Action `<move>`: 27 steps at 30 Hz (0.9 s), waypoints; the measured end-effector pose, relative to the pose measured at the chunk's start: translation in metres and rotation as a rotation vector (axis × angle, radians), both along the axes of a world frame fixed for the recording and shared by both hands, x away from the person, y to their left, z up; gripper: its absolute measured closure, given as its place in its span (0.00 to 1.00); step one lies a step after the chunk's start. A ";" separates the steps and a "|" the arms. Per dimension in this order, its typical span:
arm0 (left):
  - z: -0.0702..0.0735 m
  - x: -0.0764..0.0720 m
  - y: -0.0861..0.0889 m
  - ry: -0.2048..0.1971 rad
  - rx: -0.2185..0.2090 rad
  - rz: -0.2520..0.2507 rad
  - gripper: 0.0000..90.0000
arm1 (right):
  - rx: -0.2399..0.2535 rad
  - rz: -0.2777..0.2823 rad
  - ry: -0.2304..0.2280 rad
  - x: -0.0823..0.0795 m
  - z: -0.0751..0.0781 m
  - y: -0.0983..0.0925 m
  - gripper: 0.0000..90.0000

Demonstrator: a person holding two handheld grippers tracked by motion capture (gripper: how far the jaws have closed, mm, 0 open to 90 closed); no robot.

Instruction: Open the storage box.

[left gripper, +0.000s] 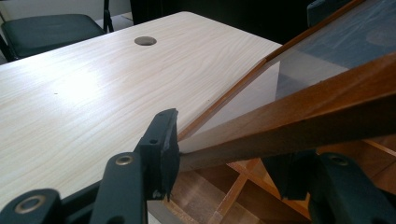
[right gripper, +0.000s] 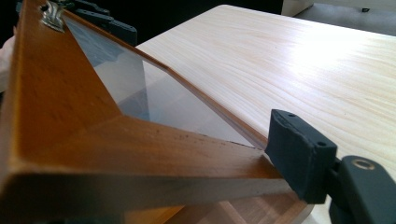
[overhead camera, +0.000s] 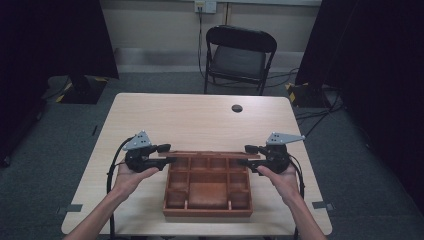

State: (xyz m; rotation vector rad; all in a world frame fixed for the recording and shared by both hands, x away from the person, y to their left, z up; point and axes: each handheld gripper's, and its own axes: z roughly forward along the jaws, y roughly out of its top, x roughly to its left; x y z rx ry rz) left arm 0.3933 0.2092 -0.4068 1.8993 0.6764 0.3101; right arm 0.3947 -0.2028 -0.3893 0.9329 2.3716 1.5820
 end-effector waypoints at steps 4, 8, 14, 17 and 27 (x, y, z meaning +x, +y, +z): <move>-0.001 0.002 0.000 0.002 -0.020 0.005 0.55 | -0.004 0.008 -0.006 0.005 0.001 0.004 0.43; -0.001 0.004 0.000 0.000 -0.018 0.005 0.55 | -0.007 0.013 -0.010 0.009 0.002 0.009 0.44; 0.001 0.009 -0.001 0.004 -0.017 -0.001 0.56 | -0.005 0.002 -0.014 0.013 0.001 0.012 0.45; 0.001 0.012 -0.003 0.005 -0.007 -0.004 0.57 | 0.005 -0.002 -0.011 0.015 0.000 0.011 0.45; 0.001 0.018 -0.005 0.010 -0.015 0.013 0.58 | 0.011 -0.007 -0.013 0.023 0.002 0.009 0.48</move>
